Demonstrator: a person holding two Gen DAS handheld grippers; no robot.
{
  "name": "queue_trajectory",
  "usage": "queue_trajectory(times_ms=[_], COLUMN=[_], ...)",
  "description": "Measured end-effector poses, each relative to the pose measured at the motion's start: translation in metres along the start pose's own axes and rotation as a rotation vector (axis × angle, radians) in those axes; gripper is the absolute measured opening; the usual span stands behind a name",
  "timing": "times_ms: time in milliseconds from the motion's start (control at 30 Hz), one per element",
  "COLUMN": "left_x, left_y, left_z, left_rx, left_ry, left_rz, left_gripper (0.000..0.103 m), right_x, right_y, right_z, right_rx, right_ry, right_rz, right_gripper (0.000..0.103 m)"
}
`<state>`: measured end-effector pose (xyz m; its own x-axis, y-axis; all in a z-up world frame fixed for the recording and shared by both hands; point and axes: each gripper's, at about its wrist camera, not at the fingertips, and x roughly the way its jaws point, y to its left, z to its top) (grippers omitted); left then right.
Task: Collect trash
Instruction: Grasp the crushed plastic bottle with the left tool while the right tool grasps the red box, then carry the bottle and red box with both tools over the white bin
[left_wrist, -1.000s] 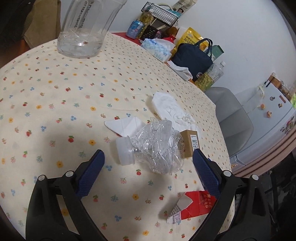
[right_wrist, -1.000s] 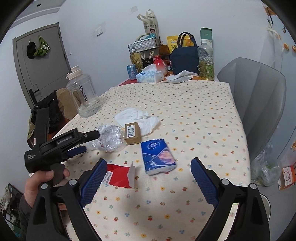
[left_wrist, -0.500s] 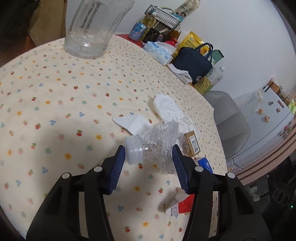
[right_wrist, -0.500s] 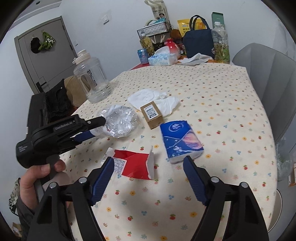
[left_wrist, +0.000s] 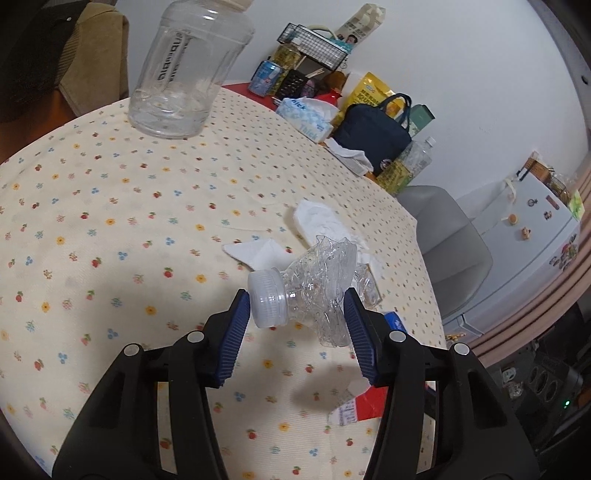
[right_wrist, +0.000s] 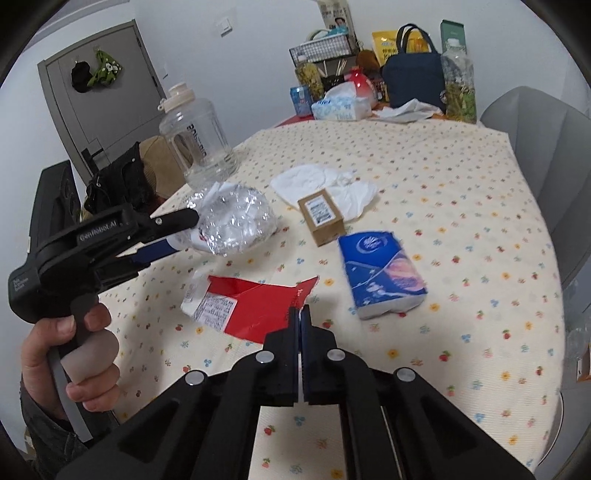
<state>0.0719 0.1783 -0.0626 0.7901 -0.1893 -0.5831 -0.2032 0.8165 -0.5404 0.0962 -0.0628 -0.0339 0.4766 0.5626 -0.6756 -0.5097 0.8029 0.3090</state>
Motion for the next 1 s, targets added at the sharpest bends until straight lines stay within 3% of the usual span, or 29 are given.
queue_trajectory(times_ms=[533,1000], left_x=[0.020,0.063], left_y=[-0.086,-0.196], left_z=[-0.016,-0.062], left_rx=[0.144,0.325], left_ry=[0.048,0.158], left_rz=[-0.071,-0.144], left_gripper=[0.052,0.052], right_x=[-0.079,-0.140], right_y=[-0.081,-0.182], right_z=[-0.003,-0.043], right_rx=[0.146,0.326], right_ry=[-0.177,-0.275], right_rz=[-0.111,-0.209], right_gripper=[0.002,0.002])
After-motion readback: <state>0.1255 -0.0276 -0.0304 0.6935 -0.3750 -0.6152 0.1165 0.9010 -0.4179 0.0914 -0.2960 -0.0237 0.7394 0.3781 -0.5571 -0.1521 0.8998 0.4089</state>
